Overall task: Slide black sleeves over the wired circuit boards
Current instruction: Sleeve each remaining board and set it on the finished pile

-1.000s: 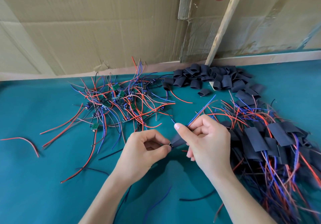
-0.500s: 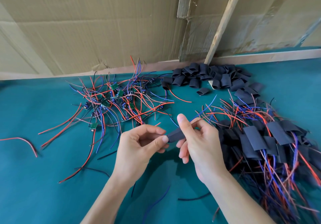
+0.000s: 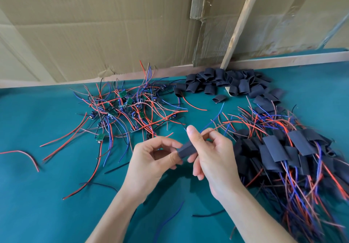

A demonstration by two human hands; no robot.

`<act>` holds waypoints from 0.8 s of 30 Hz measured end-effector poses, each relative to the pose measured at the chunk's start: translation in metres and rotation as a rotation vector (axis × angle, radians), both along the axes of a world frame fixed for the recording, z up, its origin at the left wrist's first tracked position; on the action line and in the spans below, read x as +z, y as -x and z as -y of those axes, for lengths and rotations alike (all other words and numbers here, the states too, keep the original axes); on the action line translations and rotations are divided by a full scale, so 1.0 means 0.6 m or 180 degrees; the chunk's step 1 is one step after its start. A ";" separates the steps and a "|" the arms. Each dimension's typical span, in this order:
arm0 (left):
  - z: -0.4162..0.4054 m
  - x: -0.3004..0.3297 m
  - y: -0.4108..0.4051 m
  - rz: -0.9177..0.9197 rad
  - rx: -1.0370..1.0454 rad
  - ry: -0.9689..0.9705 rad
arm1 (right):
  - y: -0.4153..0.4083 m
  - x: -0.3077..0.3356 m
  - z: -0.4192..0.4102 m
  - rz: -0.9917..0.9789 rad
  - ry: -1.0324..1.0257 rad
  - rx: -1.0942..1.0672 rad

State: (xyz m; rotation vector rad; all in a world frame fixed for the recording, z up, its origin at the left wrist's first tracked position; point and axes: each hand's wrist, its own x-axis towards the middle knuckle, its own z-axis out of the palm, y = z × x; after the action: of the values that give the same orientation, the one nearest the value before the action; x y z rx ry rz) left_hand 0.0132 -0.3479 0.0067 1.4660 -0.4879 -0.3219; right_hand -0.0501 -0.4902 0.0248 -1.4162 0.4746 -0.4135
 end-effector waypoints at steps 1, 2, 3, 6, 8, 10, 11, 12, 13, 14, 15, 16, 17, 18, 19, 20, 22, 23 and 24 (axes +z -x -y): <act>0.001 0.000 0.000 -0.0042 -0.0005 0.0026 | -0.001 0.003 0.002 0.0020 0.0006 0.0094; 0.002 0.000 -0.001 -0.0123 -0.0004 0.0077 | -0.001 0.008 0.004 0.0033 -0.0006 0.0272; 0.003 -0.001 -0.001 -0.0234 -0.0004 0.0156 | -0.001 0.011 0.004 0.0050 -0.0062 0.0489; 0.001 0.000 -0.002 -0.0536 -0.0129 0.0373 | 0.003 0.018 0.003 0.0197 -0.0143 0.0848; -0.002 0.004 -0.002 -0.0628 -0.0433 0.0425 | 0.006 0.029 0.005 0.0232 0.0052 0.0795; -0.006 0.009 0.000 -0.0744 -0.0799 0.0396 | 0.011 0.051 0.021 0.0202 0.0079 0.0618; -0.007 0.011 0.000 -0.0785 -0.0916 0.0361 | 0.018 0.068 0.036 0.0166 0.0116 0.0493; -0.007 0.012 -0.001 -0.0822 -0.0952 0.0321 | 0.030 0.086 0.056 0.0115 0.0252 0.0380; -0.007 0.012 -0.002 -0.0855 -0.0930 0.0301 | 0.047 0.107 0.080 0.0005 0.0548 0.0312; -0.006 0.012 -0.004 -0.0899 -0.0891 0.0312 | 0.066 0.127 0.106 -0.0210 0.1063 0.0308; -0.006 0.012 -0.005 -0.0954 -0.0859 0.0344 | 0.087 0.147 0.130 -0.0598 0.1796 0.0374; -0.005 0.013 -0.007 -0.1000 -0.0837 0.0372 | 0.105 0.165 0.151 -0.1106 0.2567 0.0426; -0.005 0.014 -0.008 -0.1030 -0.0817 0.0389 | 0.117 0.178 0.171 -0.1552 0.3124 0.0347; -0.004 0.015 -0.009 -0.1054 -0.0795 0.0391 | 0.124 0.189 0.188 -0.1804 0.3373 0.0128; -0.003 0.016 -0.009 -0.1071 -0.0771 0.0387 | 0.126 0.200 0.199 -0.1785 0.3350 -0.0127; -0.003 0.016 -0.008 -0.1087 -0.0748 0.0381 | 0.123 0.209 0.205 -0.1613 0.3277 -0.0359; -0.001 0.015 -0.007 -0.1143 -0.0694 0.0413 | 0.092 0.214 0.186 -0.1158 0.3360 -0.0435; -0.002 0.014 -0.008 -0.1172 -0.0658 0.0442 | 0.064 0.211 0.159 -0.1038 0.3566 -0.0194; -0.002 0.014 -0.009 -0.1199 -0.0617 0.0464 | 0.035 0.200 0.132 -0.1002 0.3749 0.0181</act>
State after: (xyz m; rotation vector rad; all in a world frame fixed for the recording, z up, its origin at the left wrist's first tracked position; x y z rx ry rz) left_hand 0.0188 -0.3469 0.0149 1.1832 -0.3398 -0.6879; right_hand -0.0709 -0.5692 0.1449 -2.6547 0.4486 -0.4401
